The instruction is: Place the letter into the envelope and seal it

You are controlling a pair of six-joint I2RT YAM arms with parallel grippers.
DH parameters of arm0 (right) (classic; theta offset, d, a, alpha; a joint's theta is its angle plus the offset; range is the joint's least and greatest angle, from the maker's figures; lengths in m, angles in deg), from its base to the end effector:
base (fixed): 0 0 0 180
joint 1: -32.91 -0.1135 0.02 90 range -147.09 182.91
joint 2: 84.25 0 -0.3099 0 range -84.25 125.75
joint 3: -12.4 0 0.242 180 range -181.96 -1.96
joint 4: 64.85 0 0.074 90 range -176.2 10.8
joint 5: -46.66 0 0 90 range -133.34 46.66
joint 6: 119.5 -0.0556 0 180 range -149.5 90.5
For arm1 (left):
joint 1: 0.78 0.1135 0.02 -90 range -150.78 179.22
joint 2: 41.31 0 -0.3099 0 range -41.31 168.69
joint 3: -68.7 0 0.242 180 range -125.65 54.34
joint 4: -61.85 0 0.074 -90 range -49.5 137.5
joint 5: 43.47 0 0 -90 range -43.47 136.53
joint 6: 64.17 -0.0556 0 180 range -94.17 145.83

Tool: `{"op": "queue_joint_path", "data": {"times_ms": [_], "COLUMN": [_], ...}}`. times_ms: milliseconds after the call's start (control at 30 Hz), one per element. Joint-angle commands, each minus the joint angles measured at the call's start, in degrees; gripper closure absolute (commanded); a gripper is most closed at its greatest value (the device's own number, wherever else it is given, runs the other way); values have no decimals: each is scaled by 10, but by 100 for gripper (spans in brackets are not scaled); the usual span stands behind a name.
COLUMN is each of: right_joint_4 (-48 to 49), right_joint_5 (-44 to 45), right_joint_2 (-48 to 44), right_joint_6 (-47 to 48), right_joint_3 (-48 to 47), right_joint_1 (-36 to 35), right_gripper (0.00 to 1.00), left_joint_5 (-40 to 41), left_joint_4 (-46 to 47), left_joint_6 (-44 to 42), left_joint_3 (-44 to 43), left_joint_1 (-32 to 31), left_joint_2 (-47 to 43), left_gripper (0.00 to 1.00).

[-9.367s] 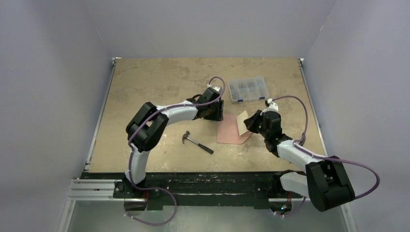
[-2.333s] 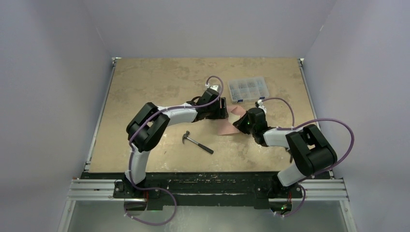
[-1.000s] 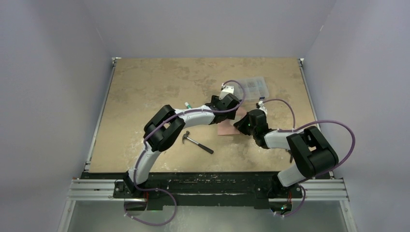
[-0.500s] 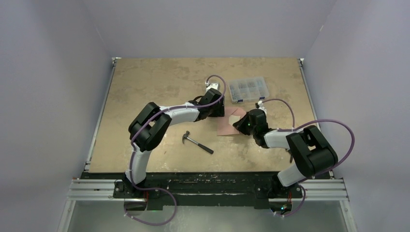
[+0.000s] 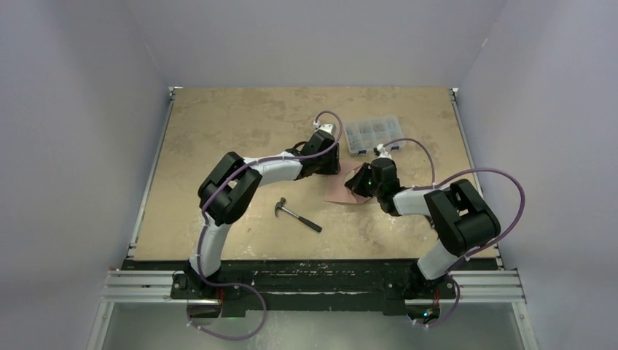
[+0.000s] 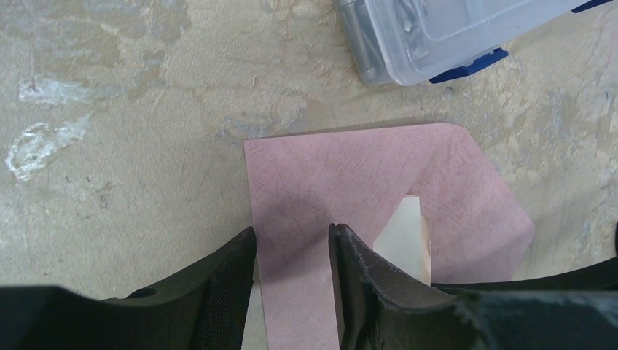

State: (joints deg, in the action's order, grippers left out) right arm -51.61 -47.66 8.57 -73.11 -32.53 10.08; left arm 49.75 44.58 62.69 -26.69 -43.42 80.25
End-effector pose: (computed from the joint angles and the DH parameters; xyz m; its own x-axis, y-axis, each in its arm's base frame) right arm 0.2786 0.1218 0.1699 -0.6857 0.4576 -0.5661 0.0400 0.8002 0.5984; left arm 0.3651 -0.3319 0.1818 -0.7924 -0.0845 -0.6041 0.2137 0.8891 -0.4047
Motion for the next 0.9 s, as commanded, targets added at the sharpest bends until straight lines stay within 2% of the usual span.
{"op": "queue_joint_path", "data": {"times_ms": [0,167,300,400,533,667,867], "right_joint_4": [-75,-155,-184,-194,-178,-162,-128], "right_joint_5": [-3,68,87,88,67,49,21], "right_joint_2": [8,-58,-82,-74,-53,-19,21], "right_joint_6": [36,22,17,10,1,-7,-12], "right_joint_3": [-9,-19,-20,-25,-27,-38,-46], "right_joint_1": [-4,-2,0,0,0,1,0], "right_gripper": [87,52,40,43,58,68,76], "left_joint_5": [-22,-27,-55,-77,-95,-105,-123], "left_joint_4": [-106,-108,-106,-107,-109,-130,-134], "left_joint_6": [-17,-25,-36,-41,-43,-42,-34], "left_joint_3": [9,8,2,-4,-3,1,23], "left_joint_1": [-2,14,24,28,28,28,28], "left_joint_2": [58,47,40,35,19,17,29], "left_gripper": [59,59,58,57,57,57,62]}}
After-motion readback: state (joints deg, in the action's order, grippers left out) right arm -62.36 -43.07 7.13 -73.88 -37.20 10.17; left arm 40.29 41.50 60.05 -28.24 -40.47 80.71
